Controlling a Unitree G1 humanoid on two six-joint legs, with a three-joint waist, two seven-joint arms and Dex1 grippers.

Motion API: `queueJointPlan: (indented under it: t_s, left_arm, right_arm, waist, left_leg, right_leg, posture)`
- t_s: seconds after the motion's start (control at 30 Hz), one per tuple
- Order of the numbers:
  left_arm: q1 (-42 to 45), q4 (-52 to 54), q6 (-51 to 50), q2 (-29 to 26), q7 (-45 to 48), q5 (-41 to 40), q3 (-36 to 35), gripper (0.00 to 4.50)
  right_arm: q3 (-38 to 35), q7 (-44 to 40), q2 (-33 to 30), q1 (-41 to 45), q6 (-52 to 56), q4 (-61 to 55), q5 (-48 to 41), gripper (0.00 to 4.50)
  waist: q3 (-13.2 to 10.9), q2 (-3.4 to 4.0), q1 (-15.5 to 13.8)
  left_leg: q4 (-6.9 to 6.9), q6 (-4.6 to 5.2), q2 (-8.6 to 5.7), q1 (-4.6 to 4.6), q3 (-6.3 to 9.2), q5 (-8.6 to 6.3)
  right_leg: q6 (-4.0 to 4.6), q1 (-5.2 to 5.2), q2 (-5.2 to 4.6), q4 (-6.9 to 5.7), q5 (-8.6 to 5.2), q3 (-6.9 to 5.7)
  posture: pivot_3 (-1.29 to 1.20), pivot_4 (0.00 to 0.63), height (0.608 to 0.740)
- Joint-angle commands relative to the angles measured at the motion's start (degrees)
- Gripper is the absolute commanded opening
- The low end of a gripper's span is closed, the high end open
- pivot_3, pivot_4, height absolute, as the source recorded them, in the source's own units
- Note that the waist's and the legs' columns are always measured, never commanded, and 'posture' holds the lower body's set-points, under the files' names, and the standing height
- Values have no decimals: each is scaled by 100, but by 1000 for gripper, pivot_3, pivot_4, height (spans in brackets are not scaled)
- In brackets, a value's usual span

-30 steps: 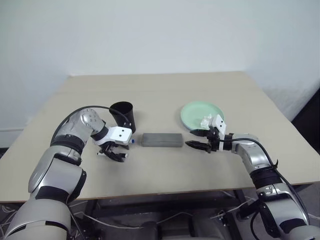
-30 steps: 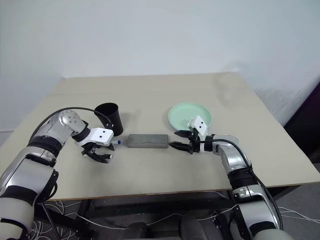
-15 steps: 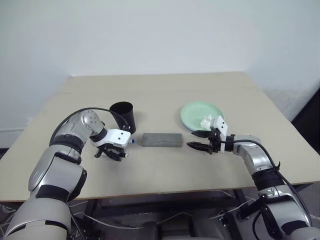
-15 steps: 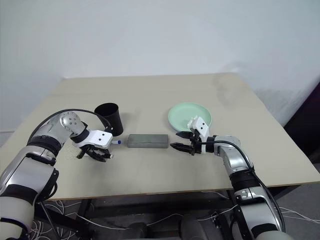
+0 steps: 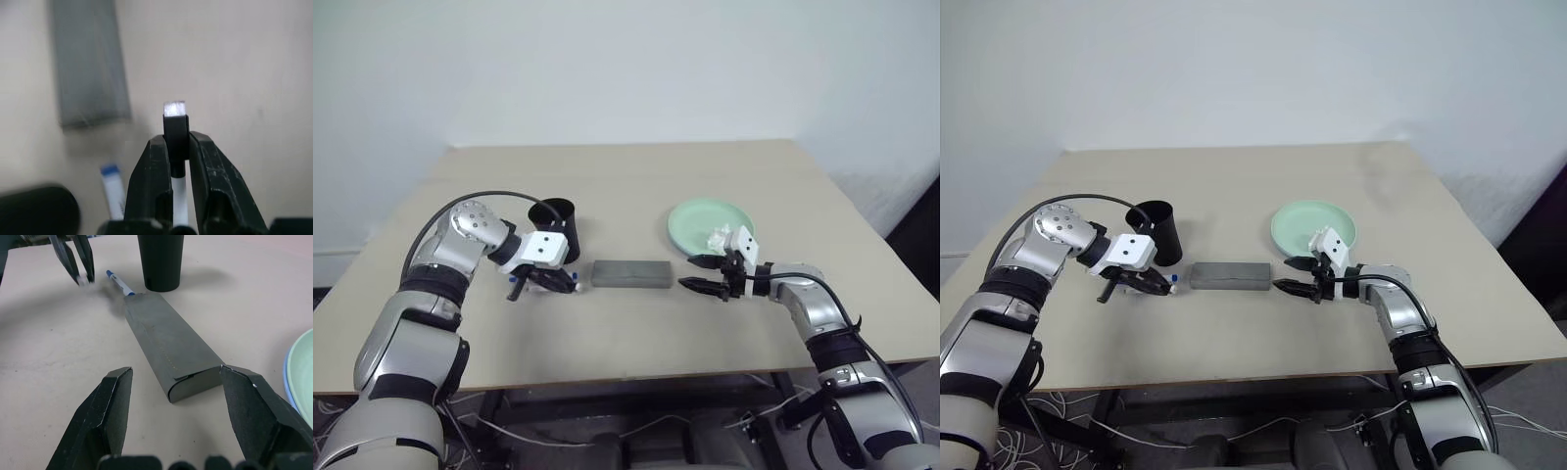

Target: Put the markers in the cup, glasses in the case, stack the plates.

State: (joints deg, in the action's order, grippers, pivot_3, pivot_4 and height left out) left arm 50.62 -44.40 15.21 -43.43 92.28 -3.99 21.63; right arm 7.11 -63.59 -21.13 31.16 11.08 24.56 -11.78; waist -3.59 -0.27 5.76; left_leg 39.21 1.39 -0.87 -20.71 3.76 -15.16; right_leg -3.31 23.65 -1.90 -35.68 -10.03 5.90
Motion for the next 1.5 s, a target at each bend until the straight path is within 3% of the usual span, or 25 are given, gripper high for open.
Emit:
queueJointPlan:
  t_s: [0.03, 0.13, 0.27, 0.43, 0.73, 1.43, 1.47, 1.5]
  left_arm:
    - [-25, 1065, -1010, -140, -26, -1067, -567, 99]
    - [63, 1402, -1796, 288, -942, -1837, -1644, 99]
    - [0, 1438, -1627, 659, -2369, -1793, -2467, 99]
    - [-188, 1259, -1067, 810, -3747, -1401, -2964, 99]
    - [-465, 478, -171, 1124, -5316, -993, -3353, 99]
    - [-587, -541, 268, 1741, -5548, -1072, -3504, 99]
    - [-581, -562, 241, 1757, -5521, -1094, -3512, 813]
    - [-575, -585, 241, 1764, -5517, -1092, -3511, 1112]
  right_arm:
    - [-92, -30, -14, 217, -93, -51, -90, 3094]
    - [-81, -34, -3, 258, -115, -12, -79, 3094]
    - [-61, -43, 22, 345, -158, 87, -64, 3094]
    - [-48, -88, 17, 439, -213, 213, -54, 3094]
    - [-10, -117, 67, 531, -288, 337, -27, 3094]
    - [-23, -99, 21, 481, -266, 250, -40, 3094]
    - [-22, -95, 23, 478, -266, 245, -40, 3094]
    - [-22, -94, 26, 475, -265, 242, -42, 3094]
  waist:
    - [0, 0, 0]
    - [-1, 1, -3]
    - [0, 3, 13]
    - [0, 4, 29]
    - [1, 0, -6]
    - [2, -1, -4]
    - [2, -1, -4]
    - [2, 0, -4]
  left_leg:
    - [0, 0, 0, 2, 1, 0]
    - [2, 0, 0, 6, 4, 0]
    - [1, -1, 1, 15, 6, 1]
    - [-12, -1, 8, 21, 6, 1]
    - [-4, -3, -6, 13, 9, 1]
    - [-7, -4, -9, 11, 7, 1]
    - [-7, -4, -9, 11, 7, 1]
    - [-7, -4, -9, 12, 7, 1]
  right_leg:
    - [0, -1, 0, 0, 0, -1]
    - [0, -5, 0, 1, 0, -8]
    - [-1, -9, 0, -1, 0, -11]
    - [-1, -7, 8, 0, 1, -15]
    - [-1, -11, -1, 4, 2, -15]
    - [-1, -11, -2, 7, 2, -15]
    - [-2, -11, -1, 7, 2, -15]
    - [-2, -11, -1, 7, 2, -15]
  posture:
    - [0, 0, 737]
    - [0, 0, 737]
    - [0, 0, 737]
    - [0, 0, 737]
    - [0, 0, 737]
    - [0, 0, 737]
    - [0, 0, 737]
    - [0, 0, 737]
